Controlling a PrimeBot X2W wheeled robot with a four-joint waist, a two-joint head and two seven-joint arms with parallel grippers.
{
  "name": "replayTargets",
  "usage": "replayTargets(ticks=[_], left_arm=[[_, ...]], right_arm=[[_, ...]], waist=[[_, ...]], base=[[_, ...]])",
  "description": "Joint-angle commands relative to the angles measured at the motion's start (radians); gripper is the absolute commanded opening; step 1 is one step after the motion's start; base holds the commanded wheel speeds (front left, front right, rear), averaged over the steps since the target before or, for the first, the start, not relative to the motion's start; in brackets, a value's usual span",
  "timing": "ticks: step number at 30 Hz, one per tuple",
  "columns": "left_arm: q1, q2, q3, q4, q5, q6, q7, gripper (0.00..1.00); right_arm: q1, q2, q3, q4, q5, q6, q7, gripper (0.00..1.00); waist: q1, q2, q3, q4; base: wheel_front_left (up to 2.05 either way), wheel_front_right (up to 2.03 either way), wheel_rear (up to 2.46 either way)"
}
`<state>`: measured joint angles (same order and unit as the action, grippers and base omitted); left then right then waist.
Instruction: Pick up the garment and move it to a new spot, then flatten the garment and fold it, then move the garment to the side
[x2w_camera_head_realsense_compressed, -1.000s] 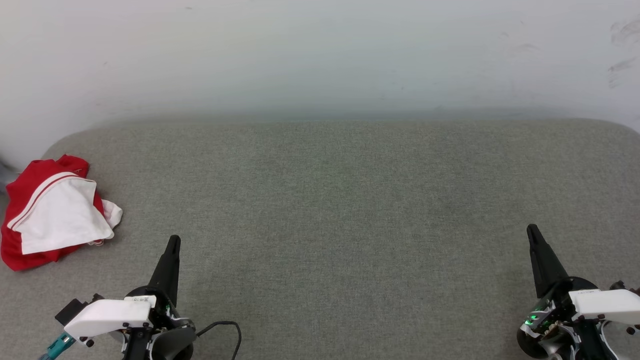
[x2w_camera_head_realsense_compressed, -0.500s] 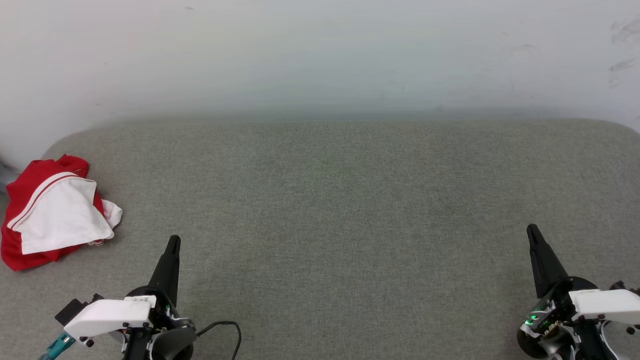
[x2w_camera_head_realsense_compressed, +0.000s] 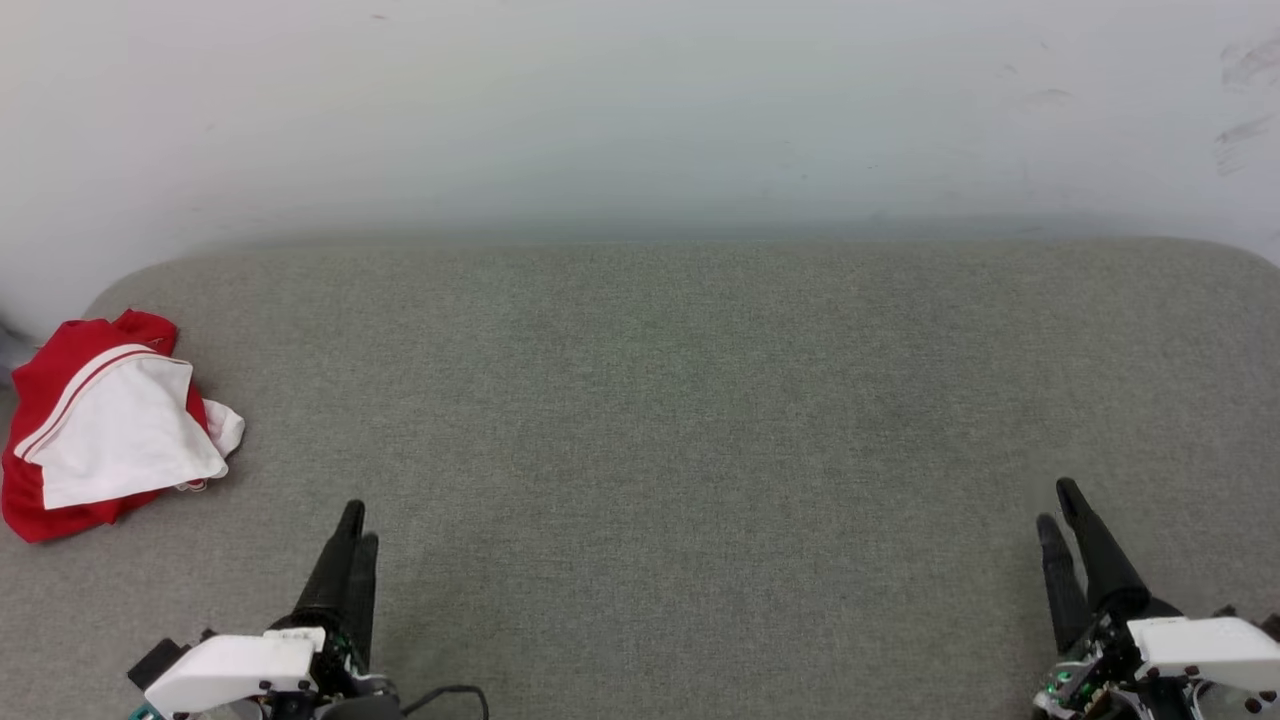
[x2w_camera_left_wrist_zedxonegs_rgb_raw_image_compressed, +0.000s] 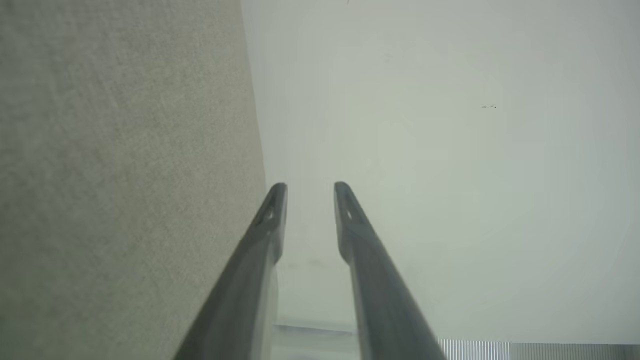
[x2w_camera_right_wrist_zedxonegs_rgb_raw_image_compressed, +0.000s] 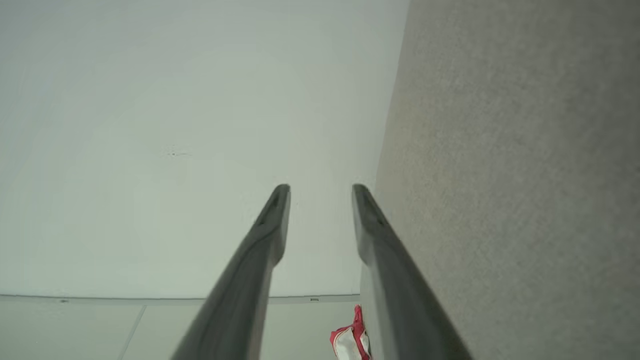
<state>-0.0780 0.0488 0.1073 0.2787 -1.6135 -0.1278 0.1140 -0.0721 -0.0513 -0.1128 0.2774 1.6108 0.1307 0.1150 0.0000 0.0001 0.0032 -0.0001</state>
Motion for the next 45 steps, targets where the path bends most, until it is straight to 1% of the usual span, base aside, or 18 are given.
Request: replayTargets(ticks=[1,8,15,19,27,36,42,43,45], left_arm=[[0.005,0.000,-0.002,0.004,0.001,0.000,-0.002,1.00],[0.012,0.000,-0.024,-0.011,0.015,0.000,-0.038,1.00],[0.020,0.000,-0.027,-0.015,0.051,-0.001,-0.072,1.00],[0.023,0.000,-0.025,-0.016,0.090,-0.001,-0.090,1.00],[0.029,0.000,-0.003,-0.030,0.162,-0.001,-0.123,1.00],[0.025,0.001,0.058,-0.036,0.245,-0.001,-0.158,1.00],[0.030,0.001,0.053,-0.074,0.290,-0.002,-0.179,1.00],[0.030,0.001,0.053,-0.074,0.290,-0.002,-0.179,1.00],[0.035,0.001,0.049,-0.098,0.323,-0.002,-0.186,1.00]], right_arm=[[0.005,0.000,0.000,0.003,-0.002,0.000,-0.002,1.00],[0.016,-0.004,0.016,-0.008,-0.042,0.000,-0.039,1.00],[0.022,-0.002,0.007,-0.009,-0.126,0.000,-0.072,1.00],[0.025,0.000,0.001,-0.015,-0.182,0.000,-0.090,1.00],[0.034,-0.002,0.019,-0.030,-0.320,0.000,-0.124,1.00],[0.035,-0.006,0.019,-0.093,-0.495,0.000,-0.158,1.00],[0.041,-0.014,0.030,-0.122,-0.606,0.000,-0.180,1.00],[0.041,-0.014,0.030,-0.122,-0.606,0.000,-0.180,1.00],[0.040,-0.018,0.031,-0.135,-0.653,0.000,-0.187,1.00]], waist=[[0.0000,-0.0001,0.000,0.000],[0.0000,-0.0001,0.001,-0.001],[0.0000,-0.0001,0.002,-0.002],[0.0000,-0.0001,0.002,-0.002],[0.0000,-0.0001,0.003,-0.001],[0.0000,-0.0001,0.007,0.001],[0.0000,-0.0001,0.011,0.004],[0.0000,-0.0001,0.011,0.004],[0.0000,-0.0001,0.012,0.005]], base=[[0.00,0.00,0.00],[0.00,0.00,0.00],[0.00,0.00,0.00],[0.00,0.00,0.00],[0.00,0.00,0.00],[0.00,0.00,0.00],[0.00,0.00,0.00],[0.00,0.00,0.00],[0.00,0.00,0.00]])
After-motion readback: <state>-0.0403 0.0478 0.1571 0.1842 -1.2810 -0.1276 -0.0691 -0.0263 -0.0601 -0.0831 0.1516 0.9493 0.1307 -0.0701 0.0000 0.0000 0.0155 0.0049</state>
